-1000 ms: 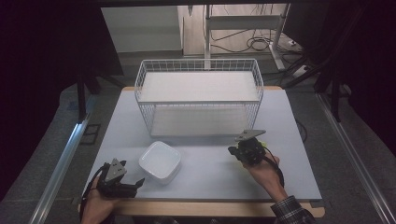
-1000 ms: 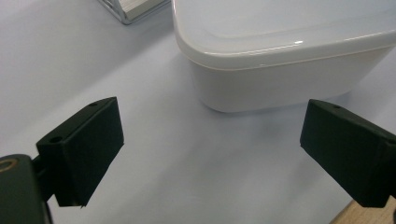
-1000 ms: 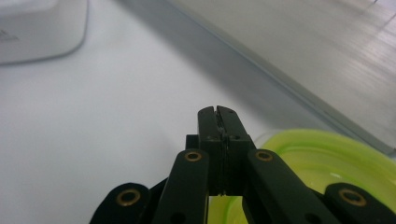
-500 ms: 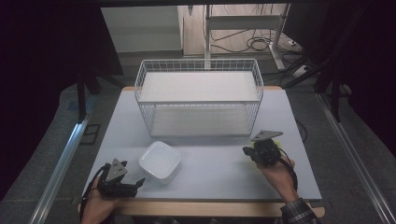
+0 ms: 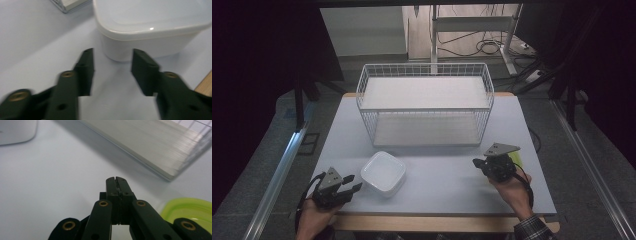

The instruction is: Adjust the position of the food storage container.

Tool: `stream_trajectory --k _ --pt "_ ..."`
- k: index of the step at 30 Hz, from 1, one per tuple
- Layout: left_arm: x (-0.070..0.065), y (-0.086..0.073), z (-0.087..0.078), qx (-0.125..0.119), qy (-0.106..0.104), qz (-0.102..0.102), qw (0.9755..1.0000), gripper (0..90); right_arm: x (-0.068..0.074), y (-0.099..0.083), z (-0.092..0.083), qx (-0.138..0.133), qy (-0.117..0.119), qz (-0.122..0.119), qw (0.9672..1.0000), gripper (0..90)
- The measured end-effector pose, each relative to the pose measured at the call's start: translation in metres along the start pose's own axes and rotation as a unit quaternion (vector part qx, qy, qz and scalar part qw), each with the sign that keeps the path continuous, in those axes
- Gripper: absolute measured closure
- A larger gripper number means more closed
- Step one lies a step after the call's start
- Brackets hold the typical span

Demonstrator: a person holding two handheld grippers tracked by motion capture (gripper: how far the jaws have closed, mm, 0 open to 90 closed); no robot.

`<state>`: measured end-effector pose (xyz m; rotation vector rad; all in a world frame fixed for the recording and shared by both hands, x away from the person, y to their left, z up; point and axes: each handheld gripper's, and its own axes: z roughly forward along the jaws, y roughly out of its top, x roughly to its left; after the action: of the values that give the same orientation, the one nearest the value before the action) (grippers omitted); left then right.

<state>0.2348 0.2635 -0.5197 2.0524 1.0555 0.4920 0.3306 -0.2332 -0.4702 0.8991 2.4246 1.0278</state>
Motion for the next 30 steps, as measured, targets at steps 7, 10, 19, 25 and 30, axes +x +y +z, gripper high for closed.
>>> stream_trajectory --k 7,10,19,25,30 --pt "0.018 0.01 0.019 0.014 -0.013 -0.025 0.9995 89.3 0.012 0.003 0.003 -0.001 0.016 -0.007 0.9998 89.4" --pt "0.016 0.012 0.025 0.024 -0.015 -0.02 0.9994 89.6 0.014 0.003 0.004 0.001 0.02 -0.008 0.9998 89.4" --pt "-0.006 0.024 0.037 0.034 -0.03 0.003 0.999 89.6 0.03 0.004 0.006 0.009 0.038 -0.01 0.9992 88.8" --pt "-0.027 0.034 0.045 0.039 -0.055 0.024 0.9975 89.4 0.039 0.003 0.008 0.009 0.058 -0.005 0.9983 86.3" --pt "-0.043 0.04 0.052 0.039 -0.076 0.03 0.9959 88.8 0.051 0.003 0.01 0.013 0.079 -0.007 0.9967 86.9"
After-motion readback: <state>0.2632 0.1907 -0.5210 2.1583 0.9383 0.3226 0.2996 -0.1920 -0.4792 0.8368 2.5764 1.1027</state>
